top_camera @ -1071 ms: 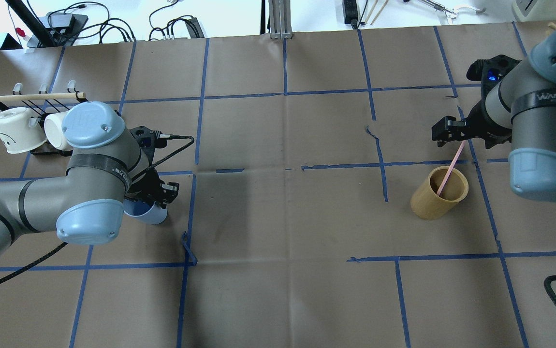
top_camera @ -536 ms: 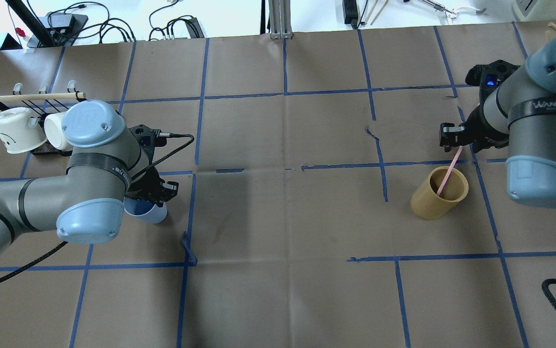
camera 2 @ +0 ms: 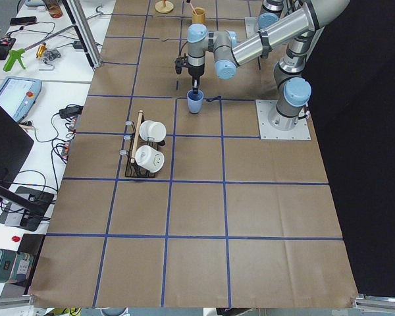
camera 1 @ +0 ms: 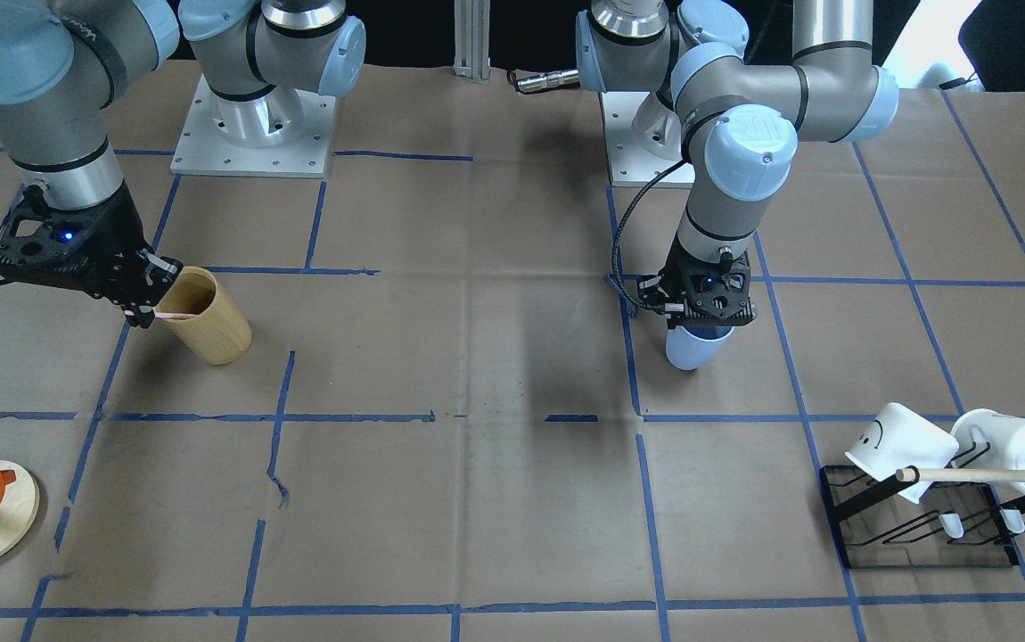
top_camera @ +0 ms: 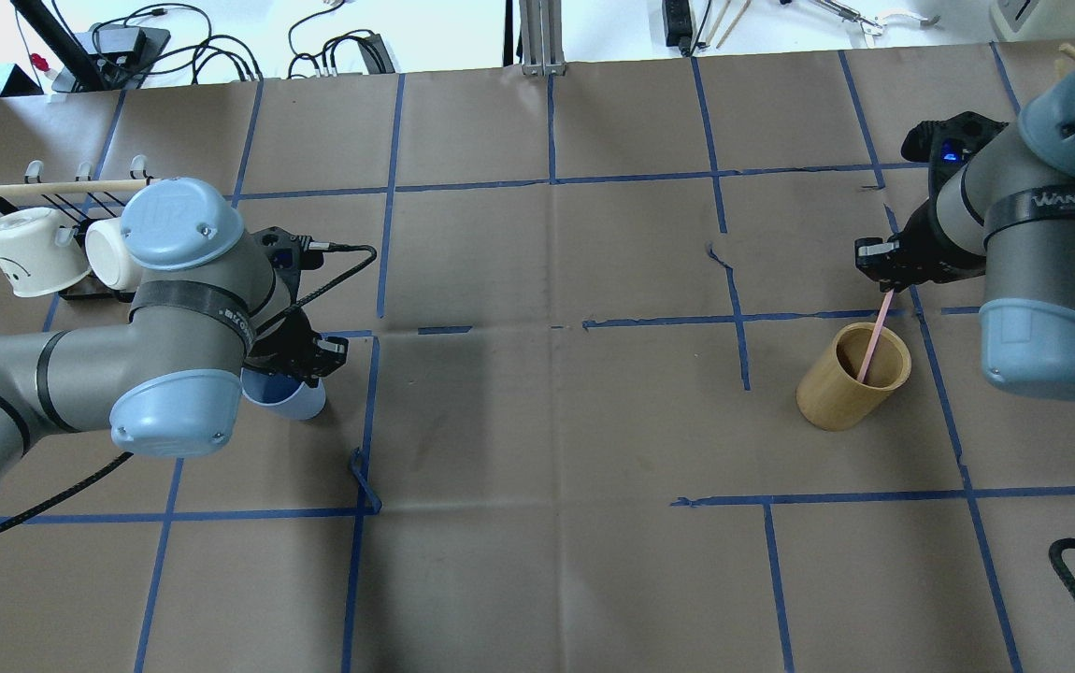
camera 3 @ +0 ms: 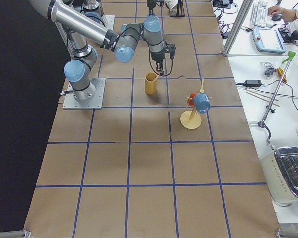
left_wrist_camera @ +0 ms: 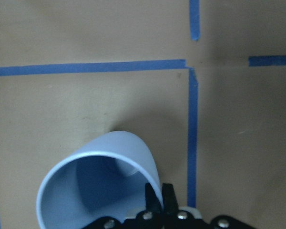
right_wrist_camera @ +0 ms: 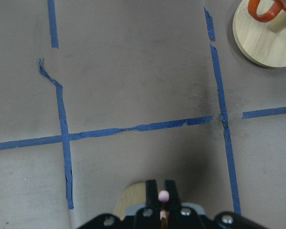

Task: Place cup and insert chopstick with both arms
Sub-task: 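Lift the blue cup with left gripper while right grasps pink chopstick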

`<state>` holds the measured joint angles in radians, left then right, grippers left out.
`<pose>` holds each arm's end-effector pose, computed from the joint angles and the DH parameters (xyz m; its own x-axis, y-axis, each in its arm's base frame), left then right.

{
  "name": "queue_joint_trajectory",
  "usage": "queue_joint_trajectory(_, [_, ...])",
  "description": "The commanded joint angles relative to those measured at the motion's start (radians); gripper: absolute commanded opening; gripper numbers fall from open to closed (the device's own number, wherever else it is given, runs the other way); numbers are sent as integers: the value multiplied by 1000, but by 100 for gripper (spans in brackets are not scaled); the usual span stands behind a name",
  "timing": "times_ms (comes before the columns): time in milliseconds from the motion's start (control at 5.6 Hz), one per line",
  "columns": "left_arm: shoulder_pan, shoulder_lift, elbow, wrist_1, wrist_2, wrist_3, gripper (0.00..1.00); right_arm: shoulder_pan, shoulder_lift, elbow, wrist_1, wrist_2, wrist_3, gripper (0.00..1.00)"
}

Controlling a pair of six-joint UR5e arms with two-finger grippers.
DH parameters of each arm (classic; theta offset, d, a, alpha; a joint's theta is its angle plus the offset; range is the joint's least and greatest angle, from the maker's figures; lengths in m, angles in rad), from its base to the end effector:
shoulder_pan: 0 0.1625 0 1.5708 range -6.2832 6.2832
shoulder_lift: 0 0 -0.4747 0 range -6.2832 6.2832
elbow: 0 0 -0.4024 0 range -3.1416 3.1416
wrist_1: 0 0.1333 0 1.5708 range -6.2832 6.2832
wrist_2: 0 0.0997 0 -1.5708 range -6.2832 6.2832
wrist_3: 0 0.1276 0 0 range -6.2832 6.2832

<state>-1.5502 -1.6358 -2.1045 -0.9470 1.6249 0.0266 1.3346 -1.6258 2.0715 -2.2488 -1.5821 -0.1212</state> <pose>-0.1168 -0.4686 0.2845 -0.9985 0.0047 -0.0547 0.0060 0.9997 -0.0236 0.0198 -0.4814 0.3618 -0.9920 0.1204 0.0388 0.1086 0.9678 -0.2272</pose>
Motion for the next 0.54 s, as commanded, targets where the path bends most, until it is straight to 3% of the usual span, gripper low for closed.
queue_joint_trajectory(0, [-200, -118, 183, -2, -30, -263, 7, 2, -8, -45, 4, -1, 0, 9])
queue_joint_trajectory(357, [-446, -402, 555, -36, -27, -701, 8, 6, -8, -259, 244, -1, 2, 9])
